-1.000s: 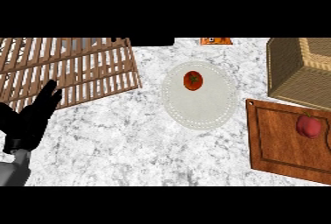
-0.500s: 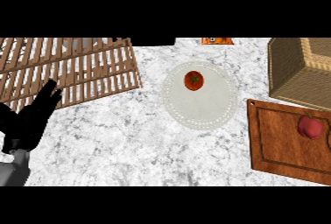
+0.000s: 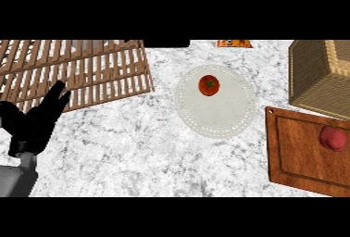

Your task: Pick the bell pepper from the cutting board and place it in the basket

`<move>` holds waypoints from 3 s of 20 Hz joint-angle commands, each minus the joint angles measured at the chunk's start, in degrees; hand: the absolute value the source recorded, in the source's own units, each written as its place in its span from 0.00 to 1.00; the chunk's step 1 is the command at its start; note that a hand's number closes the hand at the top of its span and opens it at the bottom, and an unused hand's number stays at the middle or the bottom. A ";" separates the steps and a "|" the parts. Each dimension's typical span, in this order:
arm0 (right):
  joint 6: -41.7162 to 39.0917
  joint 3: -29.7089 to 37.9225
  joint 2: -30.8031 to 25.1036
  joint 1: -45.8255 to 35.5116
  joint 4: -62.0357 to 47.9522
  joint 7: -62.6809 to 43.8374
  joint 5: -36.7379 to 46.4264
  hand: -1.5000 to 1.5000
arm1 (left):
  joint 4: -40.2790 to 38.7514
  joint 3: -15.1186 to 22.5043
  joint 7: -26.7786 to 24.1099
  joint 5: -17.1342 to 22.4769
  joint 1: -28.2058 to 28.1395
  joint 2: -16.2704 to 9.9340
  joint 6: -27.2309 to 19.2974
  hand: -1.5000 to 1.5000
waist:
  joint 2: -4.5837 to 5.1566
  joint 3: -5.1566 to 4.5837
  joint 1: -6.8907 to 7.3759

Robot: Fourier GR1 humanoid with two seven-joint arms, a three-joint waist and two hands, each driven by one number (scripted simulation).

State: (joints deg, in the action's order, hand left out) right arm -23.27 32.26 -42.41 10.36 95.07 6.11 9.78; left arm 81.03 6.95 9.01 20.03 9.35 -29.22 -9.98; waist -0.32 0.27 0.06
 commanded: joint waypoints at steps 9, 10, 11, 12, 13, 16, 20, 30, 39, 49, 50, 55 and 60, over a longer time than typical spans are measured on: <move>11.05 -7.70 9.26 -11.40 -18.82 11.63 11.34 0.00 | 0.70 -2.10 -0.43 -4.40 -2.02 3.88 1.49 0.50 | 0.36 -0.24 0.33; 10.63 -9.04 9.52 -13.99 -14.74 3.94 11.66 0.00 | -3.12 -3.14 1.03 -4.68 4.18 3.67 2.47 0.50 | 0.39 -0.27 0.00; 13.35 -11.01 10.15 -15.26 -21.17 7.70 15.04 0.00 | -2.73 -4.15 0.03 -3.41 1.85 2.36 4.10 0.50 | 0.47 -0.24 0.42; 12.04 -10.08 9.74 -12.35 -21.09 9.19 14.68 0.00 | -0.98 -3.25 1.67 -4.28 2.23 4.08 2.34 0.50 | 0.40 -0.25 0.09; 14.05 -12.10 11.67 -15.43 -22.14 7.46 16.20 0.00 | -1.84 -3.40 1.21 -4.73 1.45 4.73 2.54 0.50 | 0.41 -0.25 0.22; 14.23 -13.69 10.27 -17.39 -27.80 8.64 19.35 0.00 | -1.43 -4.38 2.57 -4.27 2.04 4.04 4.29 0.50 | 0.42 -0.25 0.23; 13.57 -12.40 9.69 -14.26 -27.20 11.25 19.15 0.00 | -5.09 -4.89 -1.03 -7.34 1.72 6.26 5.21 0.50 | 0.34 -0.28 -0.29; 10.98 -9.96 6.52 -15.31 -36.04 21.88 17.79 0.00 | -2.25 -7.76 0.50 -9.28 0.09 9.01 6.53 0.50 | 0.35 -0.27 -0.26; 12.93 -11.95 9.77 -16.67 -34.69 20.33 20.21 0.00 | -2.48 -11.13 0.87 -11.78 1.39 9.98 8.95 0.50 | 0.33 -0.27 -0.08; 20.40 -14.03 11.86 -19.31 -42.08 19.45 26.53 0.00 | -1.79 -14.26 5.22 -10.91 3.43 8.09 12.96 0.50 | 0.38 -0.25 0.07; 19.07 -13.33 9.62 -20.97 -43.63 20.54 26.26 0.00 | -3.59 -12.92 4.49 -13.24 5.29 10.74 10.05 0.50 | 0.40 -0.25 -0.02; 21.18 -18.92 11.98 -19.84 -38.58 17.17 32.13 1.00 | -2.52 -14.53 3.02 -12.70 2.62 10.27 12.13 0.50 | 0.37 -0.27 -0.04; 23.09 -17.78 10.78 -21.54 -44.33 21.16 32.60 1.00 | 1.06 -13.72 7.43 -14.07 4.81 12.20 10.46 0.50 | 0.34 -0.26 -0.05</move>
State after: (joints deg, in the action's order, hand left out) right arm -0.88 15.21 -31.59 -10.62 52.64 26.44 41.01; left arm 81.61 -6.86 13.06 6.30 10.02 -17.95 1.34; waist -0.29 -0.12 0.32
